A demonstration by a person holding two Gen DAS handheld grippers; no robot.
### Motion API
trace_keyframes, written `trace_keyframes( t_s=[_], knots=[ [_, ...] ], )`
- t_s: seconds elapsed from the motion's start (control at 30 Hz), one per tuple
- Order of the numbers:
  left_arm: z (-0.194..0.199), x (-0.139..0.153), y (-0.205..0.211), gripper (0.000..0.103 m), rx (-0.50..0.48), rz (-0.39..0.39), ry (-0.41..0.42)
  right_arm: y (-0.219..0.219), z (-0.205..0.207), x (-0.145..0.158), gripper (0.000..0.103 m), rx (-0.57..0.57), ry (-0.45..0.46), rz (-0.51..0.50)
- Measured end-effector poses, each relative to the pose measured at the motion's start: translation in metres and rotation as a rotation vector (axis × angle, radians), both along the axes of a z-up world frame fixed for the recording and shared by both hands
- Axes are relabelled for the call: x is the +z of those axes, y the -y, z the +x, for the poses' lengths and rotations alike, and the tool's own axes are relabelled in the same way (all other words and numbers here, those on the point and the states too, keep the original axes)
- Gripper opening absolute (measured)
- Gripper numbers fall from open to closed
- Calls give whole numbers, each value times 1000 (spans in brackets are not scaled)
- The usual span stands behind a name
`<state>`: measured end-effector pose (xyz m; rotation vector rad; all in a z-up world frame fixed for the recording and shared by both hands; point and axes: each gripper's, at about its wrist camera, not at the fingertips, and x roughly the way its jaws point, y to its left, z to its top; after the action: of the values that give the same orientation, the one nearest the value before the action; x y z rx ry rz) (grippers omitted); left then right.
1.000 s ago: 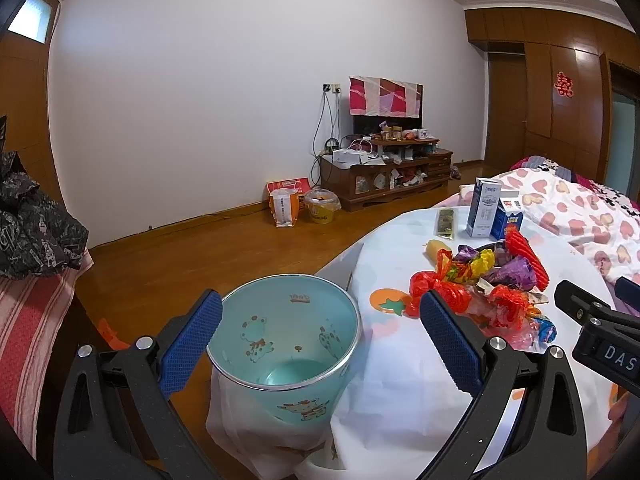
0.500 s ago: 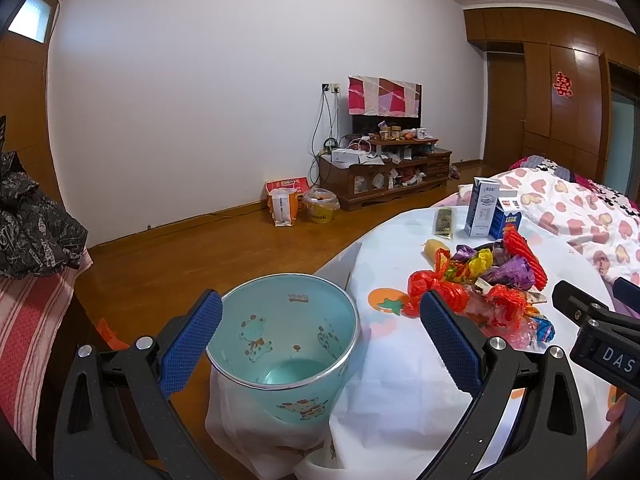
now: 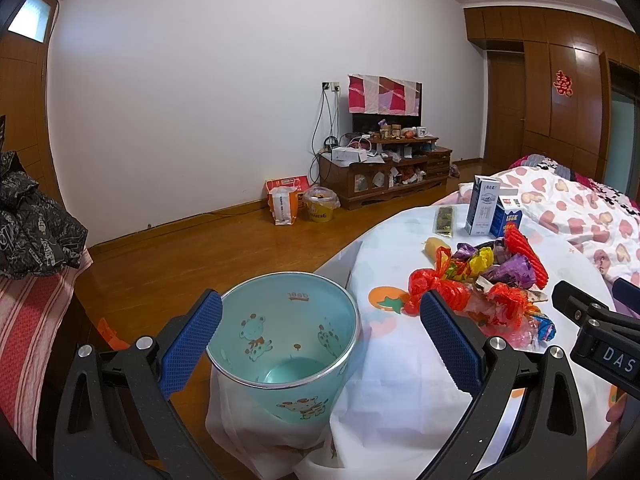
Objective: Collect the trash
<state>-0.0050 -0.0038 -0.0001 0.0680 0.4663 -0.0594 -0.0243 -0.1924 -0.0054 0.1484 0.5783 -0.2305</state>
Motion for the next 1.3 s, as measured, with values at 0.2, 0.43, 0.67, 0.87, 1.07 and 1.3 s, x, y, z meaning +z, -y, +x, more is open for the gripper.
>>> trace_keyframes(
  t_s=[0.2,0.43,0.67,0.87,1.07,1.3],
  knots=[
    [0,0,0,97,0,-1,-1,-1,1,-1,98,1,-1,0],
    [0,0,0,97,0,0,-2,0,0,0,98,0,0,1],
    [0,-4,-1,97,-1,-2,-12,-1,2,-4,98,-5,4,-5],
    [6,-12,0,97,-2,3,-34,4,1,-3,98,-4,10,2],
    [9,-15,-1,97,3,5,-51,2,3,-6,98,-4,10,-11],
    [17,-22,2,97,6,25,-68,2,4,-9,98,-10,22,-20]
  ],
)
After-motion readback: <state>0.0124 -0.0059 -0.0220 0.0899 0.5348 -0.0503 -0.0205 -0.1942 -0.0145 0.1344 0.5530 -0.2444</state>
